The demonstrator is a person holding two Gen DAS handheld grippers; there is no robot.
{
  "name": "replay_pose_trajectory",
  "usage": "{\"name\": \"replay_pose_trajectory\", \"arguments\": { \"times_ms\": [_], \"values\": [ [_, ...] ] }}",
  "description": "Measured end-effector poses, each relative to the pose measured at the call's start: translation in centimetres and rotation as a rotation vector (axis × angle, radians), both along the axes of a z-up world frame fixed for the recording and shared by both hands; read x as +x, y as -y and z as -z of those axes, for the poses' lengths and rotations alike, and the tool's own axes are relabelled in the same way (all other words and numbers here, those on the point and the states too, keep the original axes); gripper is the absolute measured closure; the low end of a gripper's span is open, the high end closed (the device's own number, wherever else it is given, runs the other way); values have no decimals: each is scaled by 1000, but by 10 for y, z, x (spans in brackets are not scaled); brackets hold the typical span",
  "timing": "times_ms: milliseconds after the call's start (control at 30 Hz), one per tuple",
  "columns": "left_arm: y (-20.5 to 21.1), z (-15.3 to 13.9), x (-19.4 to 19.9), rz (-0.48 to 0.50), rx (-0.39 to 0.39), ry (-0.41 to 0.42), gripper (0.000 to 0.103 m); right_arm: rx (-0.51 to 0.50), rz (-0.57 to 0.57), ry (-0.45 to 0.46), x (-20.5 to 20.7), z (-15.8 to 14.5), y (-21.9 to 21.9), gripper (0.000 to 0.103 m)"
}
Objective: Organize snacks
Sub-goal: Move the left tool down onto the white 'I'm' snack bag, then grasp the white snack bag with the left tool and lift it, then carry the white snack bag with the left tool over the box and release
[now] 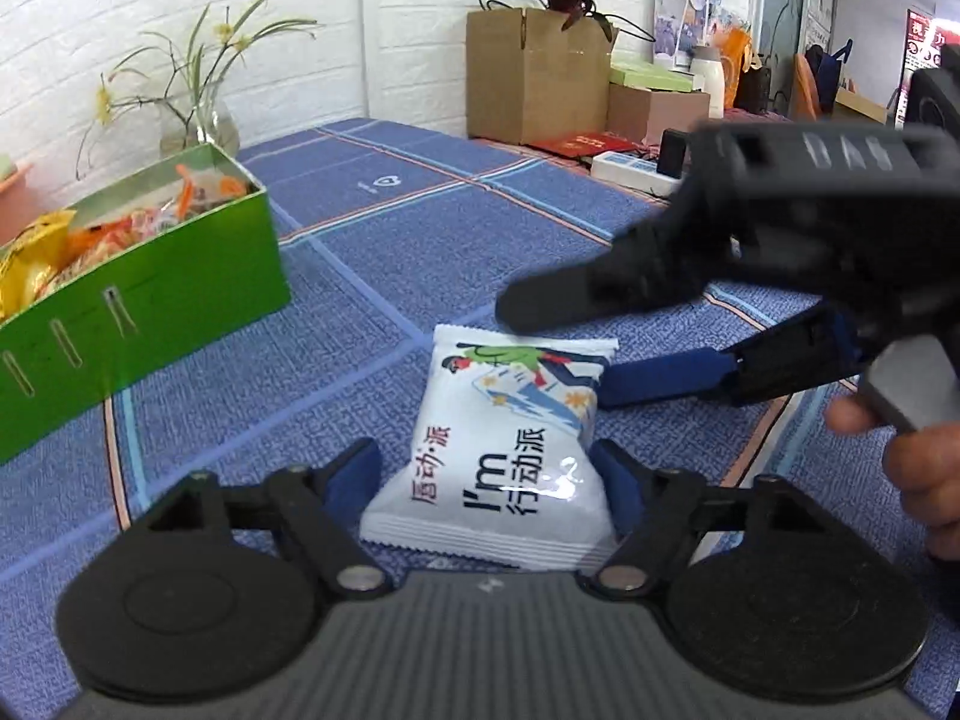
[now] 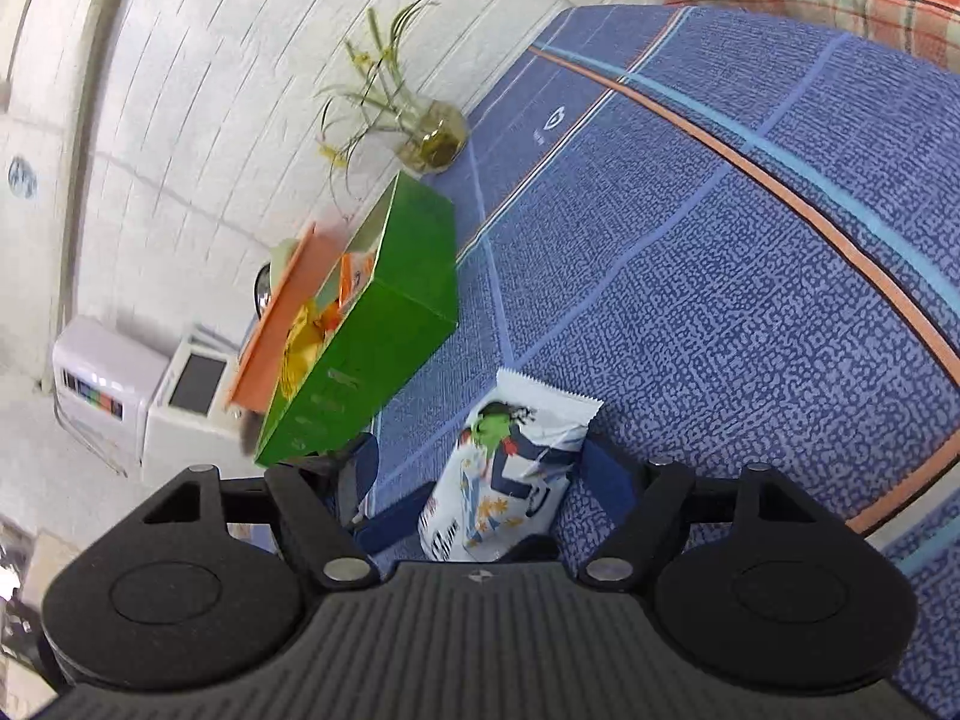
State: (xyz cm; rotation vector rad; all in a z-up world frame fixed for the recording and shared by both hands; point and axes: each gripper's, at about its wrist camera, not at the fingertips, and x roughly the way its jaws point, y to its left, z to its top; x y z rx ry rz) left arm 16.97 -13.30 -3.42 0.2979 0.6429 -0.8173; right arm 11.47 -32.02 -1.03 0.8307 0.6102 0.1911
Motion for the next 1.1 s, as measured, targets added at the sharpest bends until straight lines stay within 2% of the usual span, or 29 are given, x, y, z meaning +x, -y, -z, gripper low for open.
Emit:
{"name": "replay_pose_trajectory", "arguments": {
  "times_ms": [67, 100, 167, 300, 500, 700, 733, 867, 933, 1100],
  "values": [
    [-1, 1, -2, -4, 2, 9, 32, -55, -5, 2, 2, -4, -8, 0],
    [-1, 0, -3, -9, 2, 11, 35, -95, 6, -15, 4, -6, -12, 9],
    [-1, -1, -3, -25, 13, 24, 37, -181, 24, -47, 8, -10, -19, 47],
    [-6, -3, 0, -45, 13, 35, 38, -225, 6, -8, 10, -17, -28, 51],
    [-19, -20, -2, -93, -23, 101, 39, -306, -31, 85, 14, -35, -43, 52],
    [-38, -38, 0, -165, -62, 166, 39, -439, -119, 196, 26, -64, -72, 52],
    [-42, -42, 1, -175, -70, 175, 43, -469, -137, 218, 27, -69, -79, 52],
    [-60, -58, 2, -237, -89, 218, 44, -579, -206, 308, 34, -87, -108, 53],
    [-72, -65, 4, -273, -112, 230, 44, -588, -242, 346, 40, -95, -117, 53],
    [-97, -82, 13, -358, -131, 266, 44, -538, -325, 412, 62, -109, -129, 55]
  ]
}}
